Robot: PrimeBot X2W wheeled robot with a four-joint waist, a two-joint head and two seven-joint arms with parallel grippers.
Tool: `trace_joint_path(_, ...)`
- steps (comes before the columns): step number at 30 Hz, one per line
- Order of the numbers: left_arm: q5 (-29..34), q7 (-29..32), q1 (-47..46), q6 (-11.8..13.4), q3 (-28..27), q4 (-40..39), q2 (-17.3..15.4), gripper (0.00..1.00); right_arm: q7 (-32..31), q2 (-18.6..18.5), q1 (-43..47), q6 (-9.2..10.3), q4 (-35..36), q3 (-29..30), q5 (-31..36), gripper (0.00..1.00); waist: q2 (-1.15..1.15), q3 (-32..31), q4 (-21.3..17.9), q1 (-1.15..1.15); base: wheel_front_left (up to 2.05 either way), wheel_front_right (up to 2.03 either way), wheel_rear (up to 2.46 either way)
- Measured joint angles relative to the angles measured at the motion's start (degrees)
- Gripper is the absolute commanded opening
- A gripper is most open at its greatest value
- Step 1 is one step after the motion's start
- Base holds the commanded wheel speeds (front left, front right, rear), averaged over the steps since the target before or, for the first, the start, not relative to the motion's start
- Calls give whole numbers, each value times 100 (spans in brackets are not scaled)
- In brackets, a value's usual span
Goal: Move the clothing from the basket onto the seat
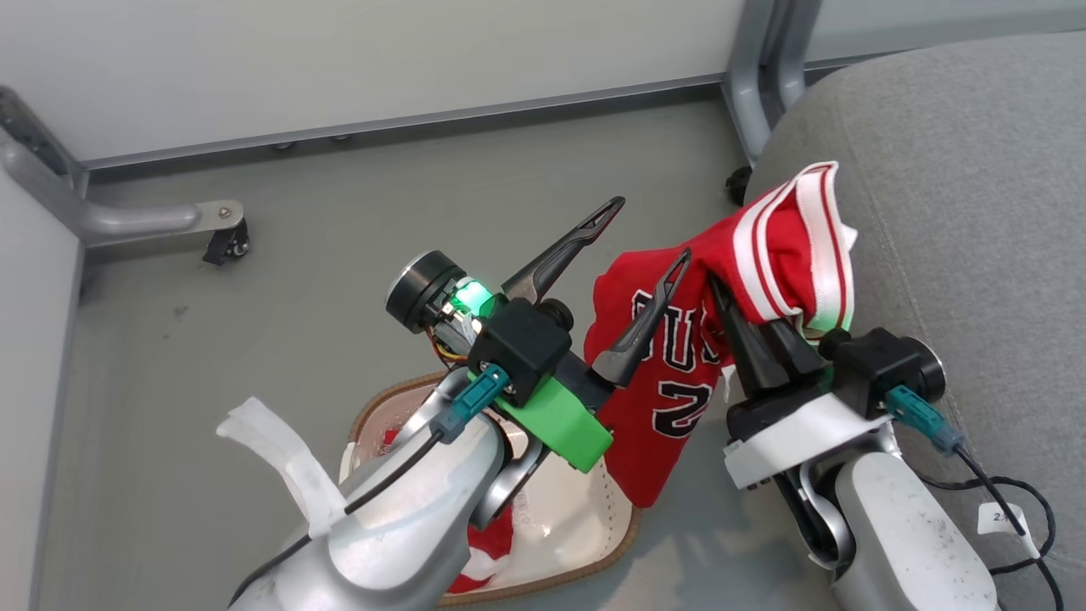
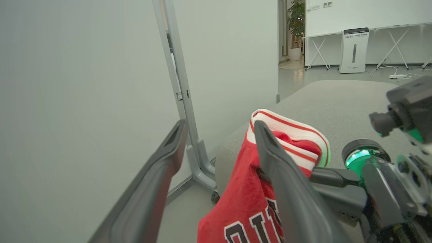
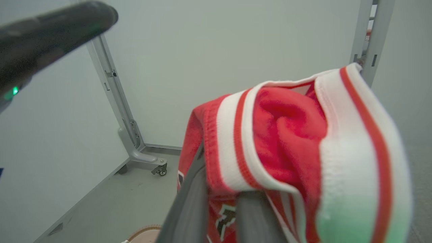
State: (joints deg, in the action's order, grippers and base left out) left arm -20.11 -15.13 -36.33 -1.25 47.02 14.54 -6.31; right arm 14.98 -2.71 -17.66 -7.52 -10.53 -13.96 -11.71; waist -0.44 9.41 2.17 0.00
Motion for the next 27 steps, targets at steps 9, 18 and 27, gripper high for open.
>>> trace_joint_path(9,31,33,-3,-41,120,44,-80,100,0,-2,337,0,246,679,274,0,0,133,-613,0,0,0,0)
trace_joint_path(18,58,63,-60,-71,189,26,-154,100,0,-8,664,0,485,1171,367,0,0,323,-1220,0,0,0,0)
trace_joint_path(27,66,79,-90,-53,205,-4,-260,100,0,-7,827,0,620,1366,369,0,0,570,-1663,0,0,0,0)
